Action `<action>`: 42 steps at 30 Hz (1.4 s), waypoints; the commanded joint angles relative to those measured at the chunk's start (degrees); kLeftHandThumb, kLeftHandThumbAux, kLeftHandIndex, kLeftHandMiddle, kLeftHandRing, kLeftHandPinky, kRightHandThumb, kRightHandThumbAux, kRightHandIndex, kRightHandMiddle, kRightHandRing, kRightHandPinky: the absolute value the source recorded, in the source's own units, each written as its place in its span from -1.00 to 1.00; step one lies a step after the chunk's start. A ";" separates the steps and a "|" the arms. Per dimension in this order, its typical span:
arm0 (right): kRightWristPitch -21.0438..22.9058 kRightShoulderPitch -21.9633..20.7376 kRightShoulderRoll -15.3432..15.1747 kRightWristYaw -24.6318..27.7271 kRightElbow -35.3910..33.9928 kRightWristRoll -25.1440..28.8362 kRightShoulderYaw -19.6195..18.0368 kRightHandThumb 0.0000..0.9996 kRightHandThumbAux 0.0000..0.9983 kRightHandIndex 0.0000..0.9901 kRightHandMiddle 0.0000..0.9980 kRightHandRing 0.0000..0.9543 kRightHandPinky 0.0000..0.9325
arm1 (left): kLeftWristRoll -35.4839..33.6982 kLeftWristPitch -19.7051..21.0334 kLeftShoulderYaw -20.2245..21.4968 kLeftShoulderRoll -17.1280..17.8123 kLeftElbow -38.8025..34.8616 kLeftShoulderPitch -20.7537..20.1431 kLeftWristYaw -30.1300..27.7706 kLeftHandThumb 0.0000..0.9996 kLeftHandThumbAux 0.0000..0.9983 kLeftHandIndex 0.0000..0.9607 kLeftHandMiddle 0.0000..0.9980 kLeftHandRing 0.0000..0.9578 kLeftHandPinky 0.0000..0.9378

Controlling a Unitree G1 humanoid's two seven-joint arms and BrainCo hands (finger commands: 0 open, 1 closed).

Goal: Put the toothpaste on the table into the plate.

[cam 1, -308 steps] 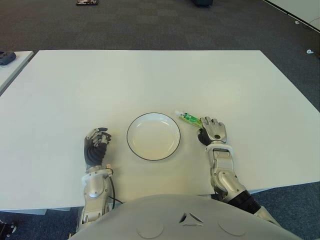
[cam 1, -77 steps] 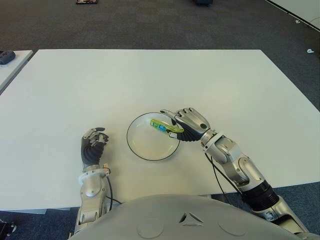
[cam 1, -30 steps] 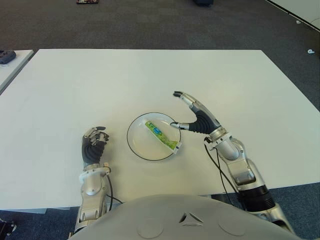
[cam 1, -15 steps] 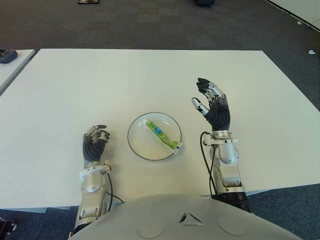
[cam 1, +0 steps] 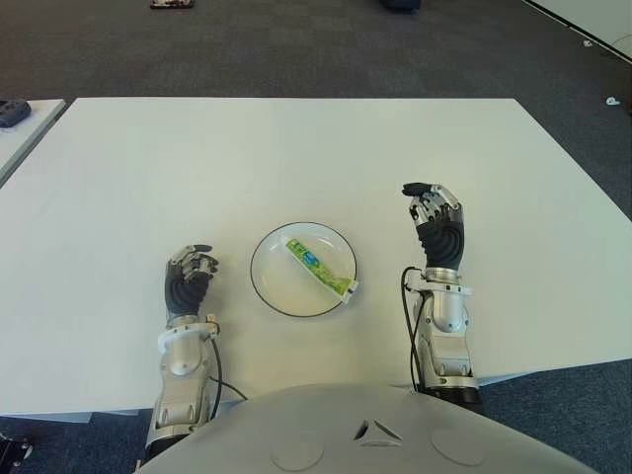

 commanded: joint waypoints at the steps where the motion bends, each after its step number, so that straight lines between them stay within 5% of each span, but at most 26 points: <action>1: 0.95 0.77 1.53 -0.70 1.71 0.42 -0.02 0.38 0.47 -0.14 -0.11 -0.19 -0.23 | 0.18 0.06 -0.52 0.54 0.57 -0.32 -0.92 0.40 0.44 -0.11 0.18 0.22 0.21; 17: 5.00 0.95 0.56 -1.92 5.21 -1.74 0.80 0.40 0.46 -0.13 -0.03 -0.05 -0.04 | 2.26 1.84 -1.41 0.24 -0.96 -1.02 0.04 0.40 0.44 -0.10 0.15 0.21 0.24; 42: 13.96 1.97 -4.88 4.16 3.79 -4.68 3.59 0.41 0.47 -0.14 -0.13 -0.11 -0.06 | 3.05 2.85 -2.24 -0.32 -3.65 0.43 0.43 0.41 0.44 -0.10 0.13 0.21 0.23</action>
